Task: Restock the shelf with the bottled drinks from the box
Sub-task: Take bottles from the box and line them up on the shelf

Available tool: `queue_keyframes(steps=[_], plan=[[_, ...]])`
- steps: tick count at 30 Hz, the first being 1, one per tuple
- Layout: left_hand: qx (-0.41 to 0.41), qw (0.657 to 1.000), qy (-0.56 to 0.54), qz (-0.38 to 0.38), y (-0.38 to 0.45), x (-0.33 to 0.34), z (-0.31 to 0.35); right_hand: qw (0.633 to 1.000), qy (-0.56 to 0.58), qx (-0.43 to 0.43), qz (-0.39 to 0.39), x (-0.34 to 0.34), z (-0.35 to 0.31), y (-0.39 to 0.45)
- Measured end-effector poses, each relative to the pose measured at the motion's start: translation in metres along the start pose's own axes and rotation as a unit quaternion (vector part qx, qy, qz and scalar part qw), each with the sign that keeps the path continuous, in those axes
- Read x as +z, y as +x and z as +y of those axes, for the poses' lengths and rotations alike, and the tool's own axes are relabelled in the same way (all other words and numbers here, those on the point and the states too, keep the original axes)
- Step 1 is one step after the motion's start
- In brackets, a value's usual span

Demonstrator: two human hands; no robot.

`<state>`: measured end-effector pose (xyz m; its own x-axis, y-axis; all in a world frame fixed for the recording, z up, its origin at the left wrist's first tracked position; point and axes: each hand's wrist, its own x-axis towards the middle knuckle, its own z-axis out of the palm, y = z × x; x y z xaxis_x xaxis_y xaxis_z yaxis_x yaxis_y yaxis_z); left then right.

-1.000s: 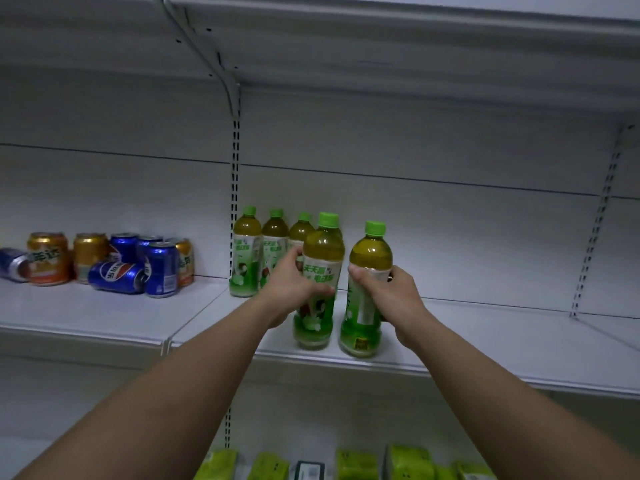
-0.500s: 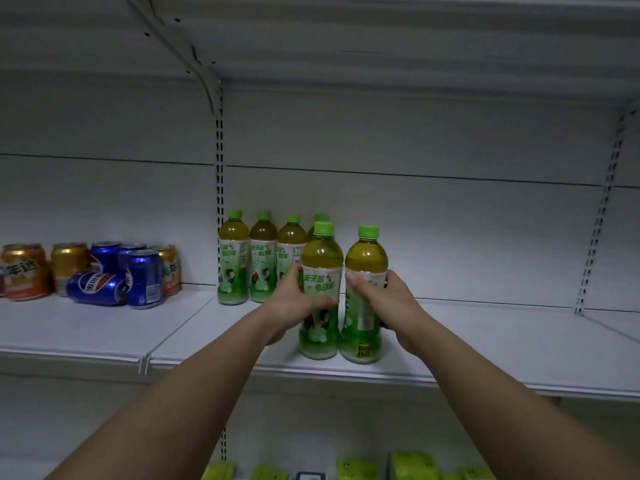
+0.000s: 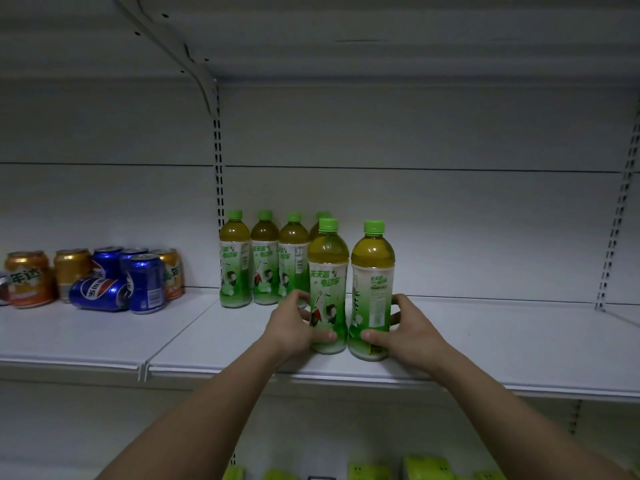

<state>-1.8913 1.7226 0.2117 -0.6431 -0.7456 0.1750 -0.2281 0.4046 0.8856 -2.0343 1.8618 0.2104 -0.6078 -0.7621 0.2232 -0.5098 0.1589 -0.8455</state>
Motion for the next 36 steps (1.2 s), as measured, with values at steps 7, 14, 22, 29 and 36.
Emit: queue_keyframes(steps=[7,14,22,29,36], plan=[[-0.014,0.997,-0.034,0.07,0.04,0.039,-0.006,0.999,-0.011,-0.001,0.046,-0.001,0.022,0.033],[-0.016,0.991,-0.008,0.136,0.085,0.065,-0.013,0.996,-0.05,0.015,0.078,0.004,0.039,0.077],[-0.004,0.985,0.021,0.169,0.111,0.08,-0.017,0.981,-0.147,0.042,0.121,0.012,0.052,0.119],[0.04,0.981,0.063,0.182,0.114,0.087,-0.02,0.975,-0.151,0.049,0.158,0.024,0.061,0.125],[0.045,0.98,0.056,0.183,0.113,0.087,-0.02,0.976,-0.154,0.03,0.151,0.025,0.066,0.127]])
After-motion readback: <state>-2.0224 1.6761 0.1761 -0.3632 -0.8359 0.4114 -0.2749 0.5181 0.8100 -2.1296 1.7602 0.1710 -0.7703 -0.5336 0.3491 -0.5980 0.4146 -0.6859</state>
